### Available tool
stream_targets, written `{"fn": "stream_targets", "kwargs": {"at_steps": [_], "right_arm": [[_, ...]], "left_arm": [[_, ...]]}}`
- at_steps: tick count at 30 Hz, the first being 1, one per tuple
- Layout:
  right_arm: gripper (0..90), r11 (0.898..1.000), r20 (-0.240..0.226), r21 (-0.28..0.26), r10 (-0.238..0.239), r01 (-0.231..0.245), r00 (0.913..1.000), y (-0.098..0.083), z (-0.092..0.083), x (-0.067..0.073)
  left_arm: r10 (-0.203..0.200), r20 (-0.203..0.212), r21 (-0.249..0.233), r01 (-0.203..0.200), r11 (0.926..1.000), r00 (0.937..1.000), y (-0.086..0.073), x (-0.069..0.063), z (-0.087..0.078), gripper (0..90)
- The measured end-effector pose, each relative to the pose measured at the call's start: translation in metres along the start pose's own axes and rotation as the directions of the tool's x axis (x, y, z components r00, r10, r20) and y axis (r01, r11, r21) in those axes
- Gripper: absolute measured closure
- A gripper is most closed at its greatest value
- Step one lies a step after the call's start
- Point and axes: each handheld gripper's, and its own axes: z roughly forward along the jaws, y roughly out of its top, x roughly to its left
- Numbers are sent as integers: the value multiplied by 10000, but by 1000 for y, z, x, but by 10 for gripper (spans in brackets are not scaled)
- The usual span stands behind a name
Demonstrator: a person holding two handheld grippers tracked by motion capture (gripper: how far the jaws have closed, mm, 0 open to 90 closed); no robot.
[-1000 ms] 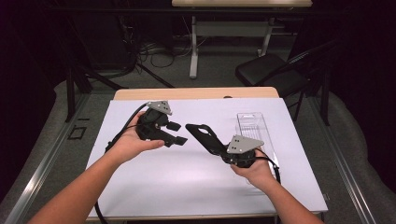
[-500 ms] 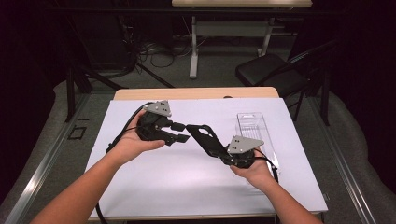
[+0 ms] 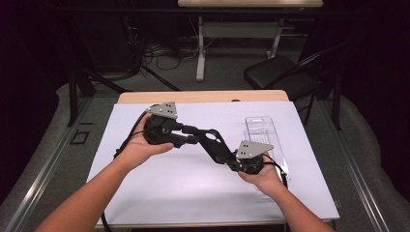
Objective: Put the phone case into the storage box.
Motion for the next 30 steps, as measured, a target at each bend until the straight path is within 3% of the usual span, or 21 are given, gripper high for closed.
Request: {"fn": "stream_targets", "kwargs": {"at_steps": [20, 30], "right_arm": [[884, 9974, -627, -446, 532, -560, 9966, -1, 2, 0], [884, 9980, -636, -408, 450, -477, 9970, -1, 2, -1]], "left_arm": [[9, 363, -532, 11, 9986, 9993, 2, 1, 0, 732], [154, 645, -526, -120, 9985, 9978, 0, 3, -1, 797]]}}
